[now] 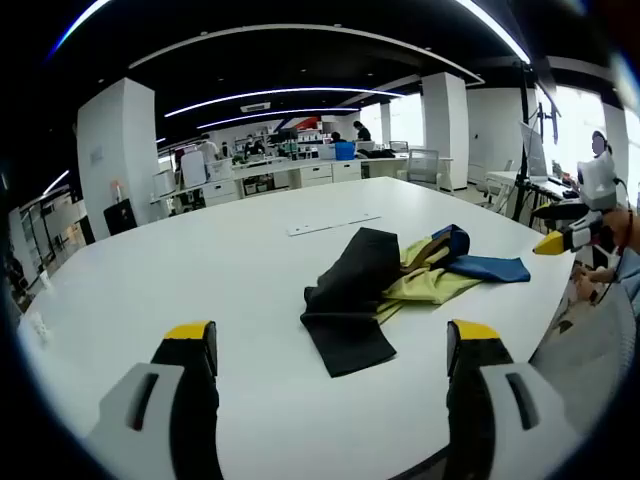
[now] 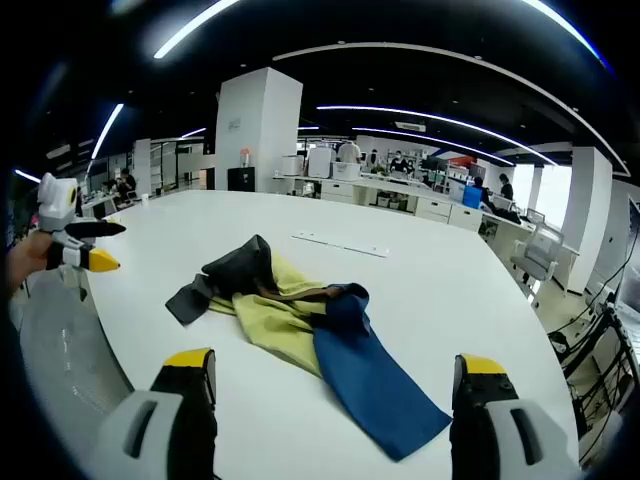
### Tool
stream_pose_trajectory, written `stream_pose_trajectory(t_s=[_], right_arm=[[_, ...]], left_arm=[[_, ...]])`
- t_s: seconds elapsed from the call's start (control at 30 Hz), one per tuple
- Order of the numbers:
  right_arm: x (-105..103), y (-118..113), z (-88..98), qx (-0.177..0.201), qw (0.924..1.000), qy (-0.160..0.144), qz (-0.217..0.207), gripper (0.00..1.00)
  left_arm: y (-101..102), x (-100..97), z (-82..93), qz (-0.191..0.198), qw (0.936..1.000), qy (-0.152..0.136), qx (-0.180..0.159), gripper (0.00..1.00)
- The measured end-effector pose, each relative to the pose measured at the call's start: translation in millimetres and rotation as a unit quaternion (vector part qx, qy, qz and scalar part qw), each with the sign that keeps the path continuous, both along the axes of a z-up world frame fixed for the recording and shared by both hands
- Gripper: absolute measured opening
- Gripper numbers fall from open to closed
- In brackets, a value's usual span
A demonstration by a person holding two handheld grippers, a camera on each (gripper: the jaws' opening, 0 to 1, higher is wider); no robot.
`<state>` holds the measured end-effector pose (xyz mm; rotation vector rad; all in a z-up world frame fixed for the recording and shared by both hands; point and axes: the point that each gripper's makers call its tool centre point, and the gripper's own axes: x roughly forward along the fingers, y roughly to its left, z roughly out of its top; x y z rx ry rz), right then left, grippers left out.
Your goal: Fold the garment on the visible template until the final outline fits inside the template.
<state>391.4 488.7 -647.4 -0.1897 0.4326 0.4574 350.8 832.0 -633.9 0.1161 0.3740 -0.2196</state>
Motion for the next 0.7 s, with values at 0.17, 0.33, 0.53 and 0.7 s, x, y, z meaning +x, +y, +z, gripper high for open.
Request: stream_pose_trajectory(t_s=[0.17,0.33,0.53,0.7], right_arm=[[0.0,-0.1,2.9,0.008,1.0000,-0.004,-0.003,0.99],[0.0,-1.1,4.3,0.011,0.9999,-0.005,-0.005,0.99],[-1.0,-1.2,4.1,0.007,1.0000,-0.004,-0.002,0.99],[-1.2,-1.5,4.4,0.009,0.9999,-0.005,-0.002,0.99]], left_arm=[[0.8,1.1,2.8,0.000,1.0000,-0.004,0.000,0.93],[-0.1,0.8,3.1,-0.001,1.0000,-0.003,0.001,0.92],[-0.7,-0.8,2.9,-0.001,1.0000,-0.002,0.001,0.92],[-1.9,-0.9,3.8,-0.002,1.0000,-0.003,0.000,0.91]])
